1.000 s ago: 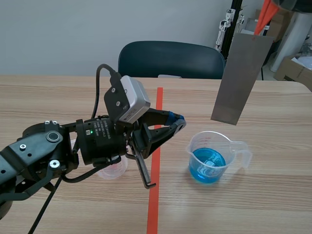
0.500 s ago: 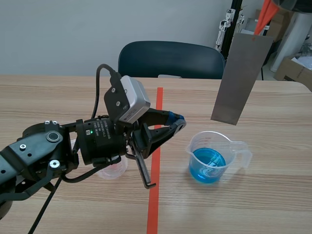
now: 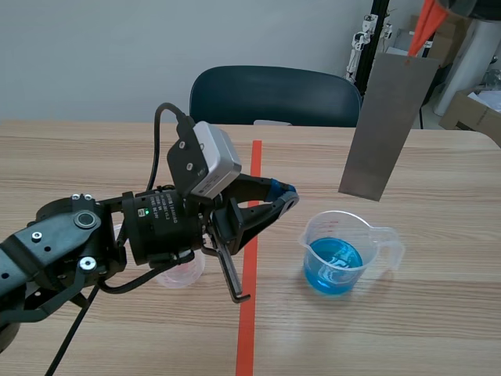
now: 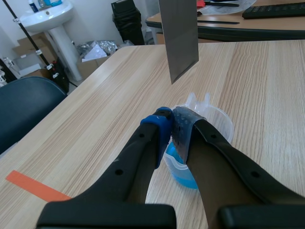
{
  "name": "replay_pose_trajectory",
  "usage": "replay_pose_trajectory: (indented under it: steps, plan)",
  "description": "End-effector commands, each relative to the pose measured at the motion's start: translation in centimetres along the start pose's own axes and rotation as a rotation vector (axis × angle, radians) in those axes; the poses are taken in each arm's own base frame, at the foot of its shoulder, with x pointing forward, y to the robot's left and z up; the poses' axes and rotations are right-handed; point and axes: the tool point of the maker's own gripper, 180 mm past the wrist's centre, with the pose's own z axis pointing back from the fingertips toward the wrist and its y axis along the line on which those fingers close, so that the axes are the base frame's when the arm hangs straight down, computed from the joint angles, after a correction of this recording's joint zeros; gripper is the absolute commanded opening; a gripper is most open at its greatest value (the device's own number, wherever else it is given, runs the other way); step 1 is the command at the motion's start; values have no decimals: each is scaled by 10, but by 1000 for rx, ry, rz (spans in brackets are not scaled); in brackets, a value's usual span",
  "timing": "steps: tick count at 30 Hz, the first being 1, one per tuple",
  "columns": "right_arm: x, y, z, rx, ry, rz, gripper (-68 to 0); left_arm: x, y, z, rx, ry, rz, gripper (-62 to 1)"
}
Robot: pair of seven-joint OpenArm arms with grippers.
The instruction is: Do the redox reaction experiment. raise the plate out of the solution
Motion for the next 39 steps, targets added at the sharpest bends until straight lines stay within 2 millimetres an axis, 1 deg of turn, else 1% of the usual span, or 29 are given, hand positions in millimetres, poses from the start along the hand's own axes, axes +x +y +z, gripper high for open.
replay_pose_trajectory:
  steps: [1, 6, 10, 19, 25, 39]
  plan:
    - [13, 1, -1, 12, -35, 13, -673, 12, 7, -3, 15, -41, -11, -570]
    - [13, 1, -1, 11, -31, 13, -673, 12, 7, -3, 15, -41, -11, -570]
    - [7, 1, -1, 11, 1, 14, -673, 12, 7, -3, 15, -40, -10, -570]
    - [7, 1, -1, 11, 2, 14, -673, 13, 7, -3, 16, -45, -4, -568]
    - [7, 1, -1, 11, 2, 14, -673, 23, 2, 1, 14, -120, 11, -567]
    - [7, 1, -1, 11, 2, 14, -673, 24, -1, 1, 14, -132, 14, -567]
